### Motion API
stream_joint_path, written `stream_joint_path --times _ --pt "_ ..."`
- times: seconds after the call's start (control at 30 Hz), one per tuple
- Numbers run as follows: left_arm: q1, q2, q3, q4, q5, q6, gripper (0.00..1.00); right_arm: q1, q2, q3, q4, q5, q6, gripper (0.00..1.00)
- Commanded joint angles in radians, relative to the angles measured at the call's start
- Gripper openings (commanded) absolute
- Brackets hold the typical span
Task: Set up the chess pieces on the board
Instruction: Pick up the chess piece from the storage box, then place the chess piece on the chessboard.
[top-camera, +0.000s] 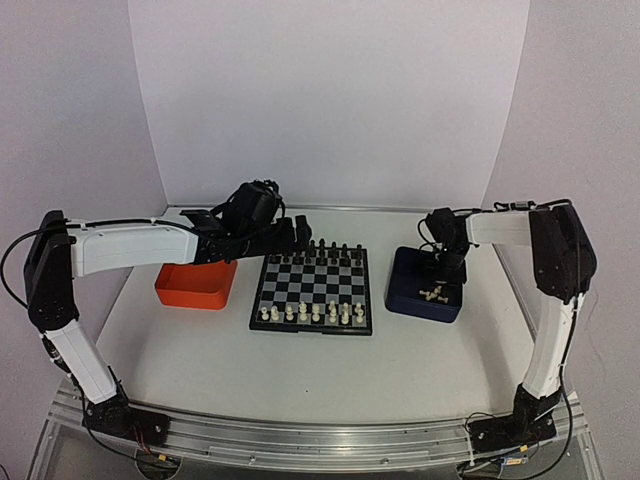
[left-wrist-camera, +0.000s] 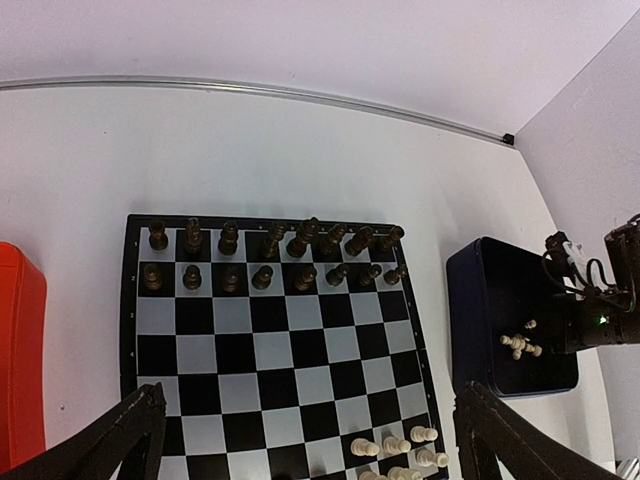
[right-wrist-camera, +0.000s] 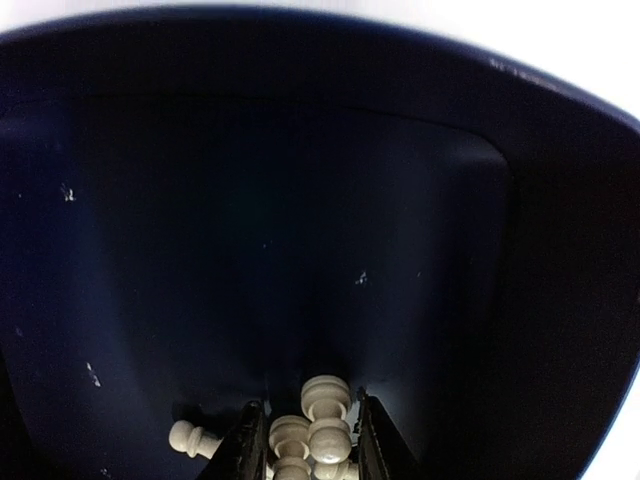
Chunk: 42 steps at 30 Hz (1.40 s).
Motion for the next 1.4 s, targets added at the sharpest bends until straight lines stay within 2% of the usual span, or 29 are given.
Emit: stream_joint_path --times 0.0,0.1,0.27,0.43,0.57,0.8,0.97,1.07,1.17,1.37 --pt "-0.001 -0.017 0.005 -0.019 -0.001 -0.005 1.00 -0.008 0.016 0.050 -0.013 0.034 -0.009 0.28" --pt "-0.001 -0.013 0.008 -0.021 -0.001 -0.005 1.00 -0.007 0.021 0.058 -0.013 0.029 -0.009 0.28" --pt "0.000 0.003 0.020 -0.024 0.009 -0.002 1.00 -0.008 0.024 0.061 -0.012 0.019 -0.004 0.13" --pt "-0.001 0.012 0.035 -0.030 0.009 0.009 1.00 -0.008 0.016 0.055 -0.015 0.029 -0.002 0.10" --pt "-0.001 0.015 0.042 -0.031 0.007 0.017 1.00 -0.007 0.002 0.055 -0.014 0.054 -0.009 0.00" --pt "-0.001 0.015 0.045 -0.030 -0.002 0.026 1.00 -0.007 -0.096 0.120 -0.015 0.086 -0.098 0.00" --pt "0.001 0.002 0.023 -0.025 -0.009 0.017 1.00 0.001 -0.224 0.093 -0.014 0.012 -0.111 0.00" --pt "0.005 -0.007 0.010 -0.024 -0.015 0.010 1.00 0.057 -0.285 0.082 -0.014 -0.080 -0.140 0.00" --pt "0.013 -0.021 -0.008 -0.023 -0.023 0.004 1.00 0.163 -0.298 0.109 -0.018 -0.153 -0.199 0.00" --pt "0.024 -0.057 -0.053 -0.030 -0.052 -0.010 1.00 0.349 -0.202 0.233 -0.041 -0.290 -0.275 0.00"
